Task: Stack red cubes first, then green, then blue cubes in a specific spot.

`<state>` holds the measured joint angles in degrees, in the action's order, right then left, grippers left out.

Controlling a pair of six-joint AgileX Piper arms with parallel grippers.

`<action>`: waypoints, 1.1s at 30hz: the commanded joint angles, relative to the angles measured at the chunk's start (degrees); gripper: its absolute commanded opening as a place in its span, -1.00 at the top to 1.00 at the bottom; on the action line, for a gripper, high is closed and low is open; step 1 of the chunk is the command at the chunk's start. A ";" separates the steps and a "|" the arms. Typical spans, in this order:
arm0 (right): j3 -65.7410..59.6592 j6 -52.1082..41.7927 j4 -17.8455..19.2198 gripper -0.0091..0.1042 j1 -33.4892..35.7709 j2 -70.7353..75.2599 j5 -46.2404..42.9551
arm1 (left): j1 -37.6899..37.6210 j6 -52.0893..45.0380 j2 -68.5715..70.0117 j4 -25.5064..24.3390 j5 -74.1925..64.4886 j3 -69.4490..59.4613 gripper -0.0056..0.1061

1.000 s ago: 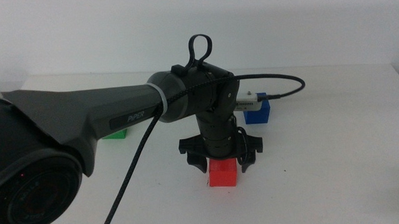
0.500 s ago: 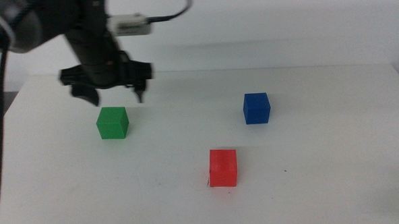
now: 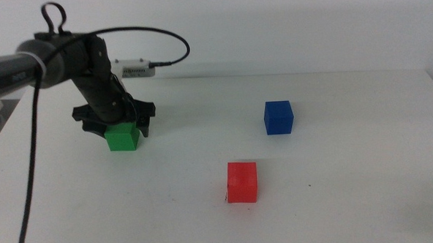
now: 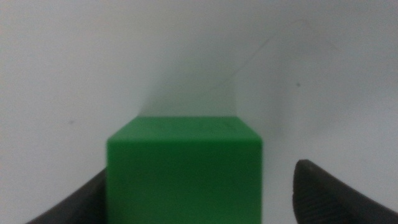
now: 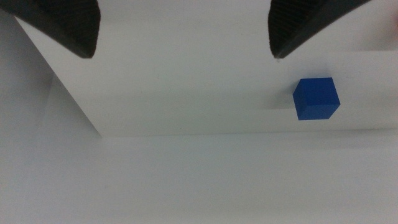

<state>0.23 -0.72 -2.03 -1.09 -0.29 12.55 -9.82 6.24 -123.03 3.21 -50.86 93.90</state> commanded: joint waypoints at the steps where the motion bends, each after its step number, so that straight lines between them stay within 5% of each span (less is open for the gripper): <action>1: -0.23 -0.44 0.41 -0.80 -0.04 0.29 -0.52 | 0.06 -0.49 -1.09 0.24 2.15 -0.01 -0.60; 7: -0.23 -0.44 0.41 -0.80 -0.04 0.29 -0.52 | -0.43 0.20 0.52 1.43 0.82 -0.11 0.34; 11: -0.23 -0.44 0.41 -0.80 -0.04 0.29 -0.52 | -6.09 10.97 8.36 -1.66 0.56 -4.12 0.66; 20: -0.23 -0.44 0.41 -0.80 -0.04 0.29 -0.52 | -33.93 45.57 22.39 -18.27 1.48 -15.31 0.67; 33: -0.23 -0.44 0.41 -0.80 -0.04 0.29 -0.52 | -36.48 45.19 15.92 -15.30 5.36 -13.68 0.67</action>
<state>0.23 -0.72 -2.03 -1.09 -0.29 12.55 -46.14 51.24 -106.75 -12.59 -46.29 79.37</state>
